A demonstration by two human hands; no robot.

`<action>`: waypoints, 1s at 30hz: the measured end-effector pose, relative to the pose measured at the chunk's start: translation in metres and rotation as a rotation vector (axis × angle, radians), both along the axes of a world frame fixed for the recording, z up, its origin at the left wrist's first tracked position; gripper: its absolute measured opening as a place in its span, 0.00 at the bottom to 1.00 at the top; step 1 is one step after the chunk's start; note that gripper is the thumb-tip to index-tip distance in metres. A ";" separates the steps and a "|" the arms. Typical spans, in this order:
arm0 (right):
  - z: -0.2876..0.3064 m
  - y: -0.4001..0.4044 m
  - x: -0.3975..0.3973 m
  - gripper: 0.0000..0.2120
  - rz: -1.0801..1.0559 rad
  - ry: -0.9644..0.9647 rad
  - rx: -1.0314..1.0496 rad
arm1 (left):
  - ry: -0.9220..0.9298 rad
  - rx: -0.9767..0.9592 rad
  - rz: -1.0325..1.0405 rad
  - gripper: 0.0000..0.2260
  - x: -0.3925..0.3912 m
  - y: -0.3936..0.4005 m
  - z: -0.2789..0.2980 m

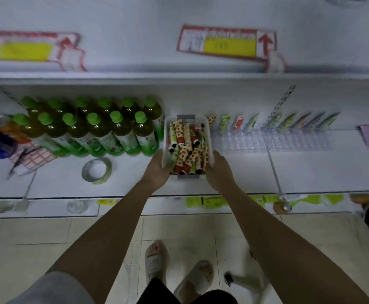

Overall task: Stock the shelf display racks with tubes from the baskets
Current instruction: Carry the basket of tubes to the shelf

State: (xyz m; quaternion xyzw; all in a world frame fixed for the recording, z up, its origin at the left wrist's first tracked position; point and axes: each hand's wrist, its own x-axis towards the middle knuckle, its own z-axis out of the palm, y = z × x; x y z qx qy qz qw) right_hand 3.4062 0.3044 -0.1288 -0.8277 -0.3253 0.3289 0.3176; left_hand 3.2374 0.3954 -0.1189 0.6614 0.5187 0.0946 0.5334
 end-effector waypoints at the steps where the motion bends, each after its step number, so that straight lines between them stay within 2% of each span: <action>1: 0.010 0.001 -0.004 0.14 -0.016 -0.068 0.055 | 0.065 0.036 -0.002 0.27 -0.009 -0.003 0.006; 4: 0.045 0.015 -0.021 0.12 0.068 -0.162 0.146 | 0.268 0.179 -0.011 0.24 -0.035 -0.009 0.030; 7: 0.082 0.034 -0.055 0.10 0.329 -0.141 0.054 | 0.423 0.295 -0.087 0.23 -0.065 -0.005 0.059; 11: 0.130 0.052 -0.119 0.16 0.623 -0.106 0.032 | 0.509 0.363 -0.052 0.23 -0.130 0.008 0.111; 15: 0.173 0.074 -0.212 0.15 0.783 -0.147 0.051 | 0.513 0.414 0.034 0.24 -0.226 0.019 0.155; 20: 0.218 0.106 -0.370 0.10 0.906 -0.122 0.125 | 0.542 0.401 0.235 0.27 -0.386 0.018 0.198; 23: 0.242 0.131 -0.473 0.12 1.062 -0.262 0.157 | 0.570 0.411 0.389 0.31 -0.495 0.007 0.221; 27: 0.275 0.155 -0.615 0.17 1.308 -0.484 0.236 | 0.656 0.397 0.590 0.30 -0.647 -0.014 0.250; 30: 0.300 0.169 -0.730 0.18 1.451 -0.552 0.336 | 0.705 0.383 0.751 0.30 -0.759 -0.029 0.269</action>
